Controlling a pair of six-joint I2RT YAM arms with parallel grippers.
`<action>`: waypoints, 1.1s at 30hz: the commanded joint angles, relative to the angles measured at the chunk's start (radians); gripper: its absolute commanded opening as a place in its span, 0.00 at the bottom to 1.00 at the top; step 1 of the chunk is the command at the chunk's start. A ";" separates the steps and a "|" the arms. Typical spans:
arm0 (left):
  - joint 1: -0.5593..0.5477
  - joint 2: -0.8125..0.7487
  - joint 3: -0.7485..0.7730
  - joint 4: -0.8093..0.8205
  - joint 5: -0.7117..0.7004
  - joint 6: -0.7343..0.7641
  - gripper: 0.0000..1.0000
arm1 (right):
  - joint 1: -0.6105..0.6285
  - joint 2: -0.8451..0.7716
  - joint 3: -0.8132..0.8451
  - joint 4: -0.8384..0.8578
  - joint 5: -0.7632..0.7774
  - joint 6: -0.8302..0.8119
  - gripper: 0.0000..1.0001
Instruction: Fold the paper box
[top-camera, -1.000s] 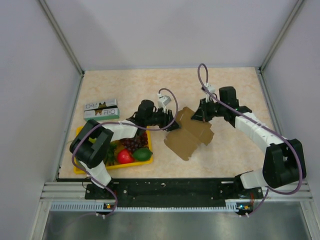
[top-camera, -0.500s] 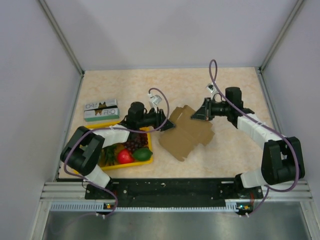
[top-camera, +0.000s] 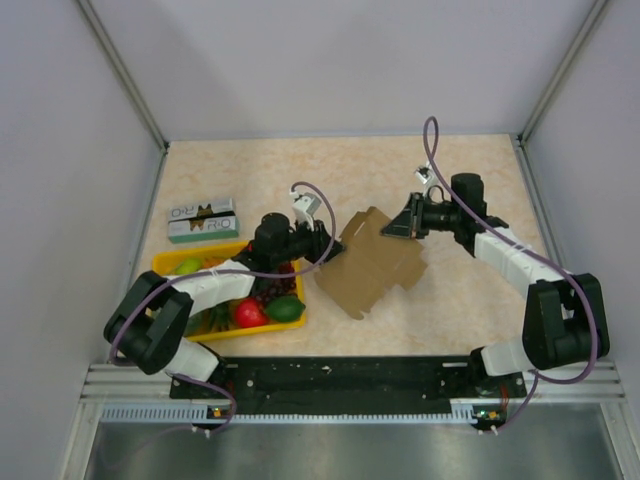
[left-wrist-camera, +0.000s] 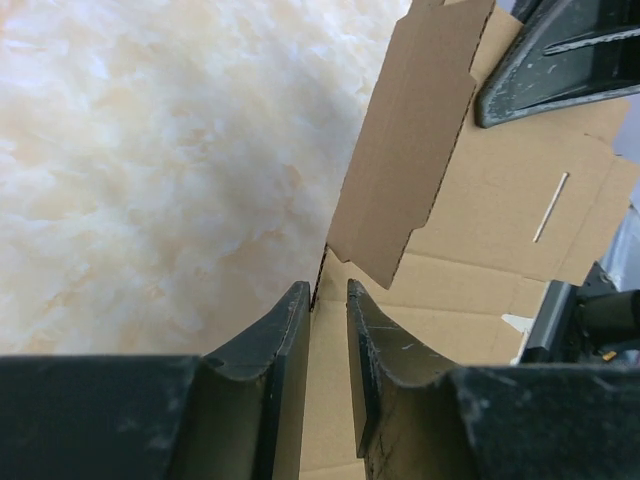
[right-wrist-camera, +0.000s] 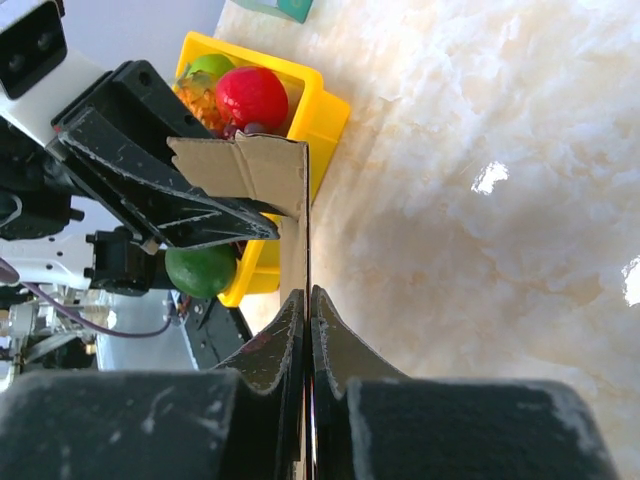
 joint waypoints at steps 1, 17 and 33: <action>-0.033 -0.051 0.004 -0.012 -0.144 0.044 0.25 | -0.006 -0.002 -0.019 0.081 0.033 0.057 0.00; -0.096 -0.011 0.021 -0.015 -0.256 0.116 0.06 | 0.038 -0.050 -0.108 0.172 0.158 0.250 0.00; -0.131 0.165 -0.028 0.246 -0.287 0.104 0.00 | 0.186 -0.053 -0.054 -0.072 0.487 0.003 0.15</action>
